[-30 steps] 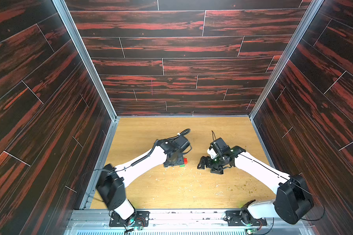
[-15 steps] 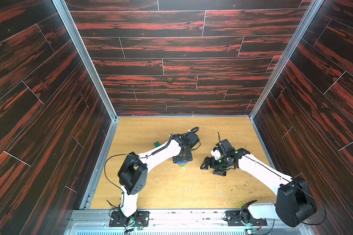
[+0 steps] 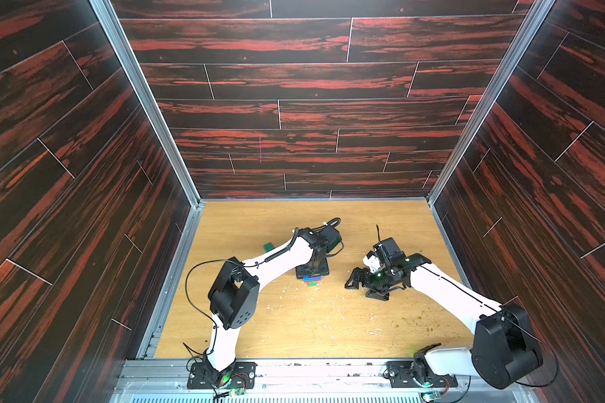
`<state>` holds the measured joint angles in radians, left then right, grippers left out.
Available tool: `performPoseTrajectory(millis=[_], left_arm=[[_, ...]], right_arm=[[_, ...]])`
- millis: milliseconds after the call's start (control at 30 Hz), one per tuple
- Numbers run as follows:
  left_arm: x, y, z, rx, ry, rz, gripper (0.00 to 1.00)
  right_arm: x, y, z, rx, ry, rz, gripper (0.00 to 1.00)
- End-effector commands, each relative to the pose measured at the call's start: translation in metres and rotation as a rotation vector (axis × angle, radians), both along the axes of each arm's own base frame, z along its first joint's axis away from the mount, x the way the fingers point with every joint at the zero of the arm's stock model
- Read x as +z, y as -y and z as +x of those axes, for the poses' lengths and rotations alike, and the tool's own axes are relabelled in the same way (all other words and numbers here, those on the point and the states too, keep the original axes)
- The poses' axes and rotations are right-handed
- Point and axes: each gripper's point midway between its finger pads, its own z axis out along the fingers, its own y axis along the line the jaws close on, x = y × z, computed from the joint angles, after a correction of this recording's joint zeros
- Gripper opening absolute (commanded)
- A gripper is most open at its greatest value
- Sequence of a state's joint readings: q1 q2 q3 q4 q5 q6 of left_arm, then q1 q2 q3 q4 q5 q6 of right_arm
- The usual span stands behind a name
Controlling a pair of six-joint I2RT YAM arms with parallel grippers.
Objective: Assemble a carrot with lego
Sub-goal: Assemble the lego brick with the lego brick.
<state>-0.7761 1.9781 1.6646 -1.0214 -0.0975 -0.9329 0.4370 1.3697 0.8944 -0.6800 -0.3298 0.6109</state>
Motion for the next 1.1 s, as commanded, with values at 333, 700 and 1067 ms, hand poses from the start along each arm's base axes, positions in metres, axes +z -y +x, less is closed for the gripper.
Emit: performPoseTrajectory(millis=[333,700,1067], left_arm=[[0.006,-0.006,0.008,-0.002,0.001,0.011,0.46],[0.0,-0.001,0.009,-0.018,-0.021,0.012,0.46],[-0.007,0.001,0.008,-0.015,-0.036,0.008,0.45]], right_arm=[[0.001,0.002,0.004,-0.002,-0.003,0.005,0.93],[-0.001,0.002,0.006,-0.009,-0.009,0.003,0.93],[-0.002,0.003,0.007,-0.011,-0.014,0.001,0.93]])
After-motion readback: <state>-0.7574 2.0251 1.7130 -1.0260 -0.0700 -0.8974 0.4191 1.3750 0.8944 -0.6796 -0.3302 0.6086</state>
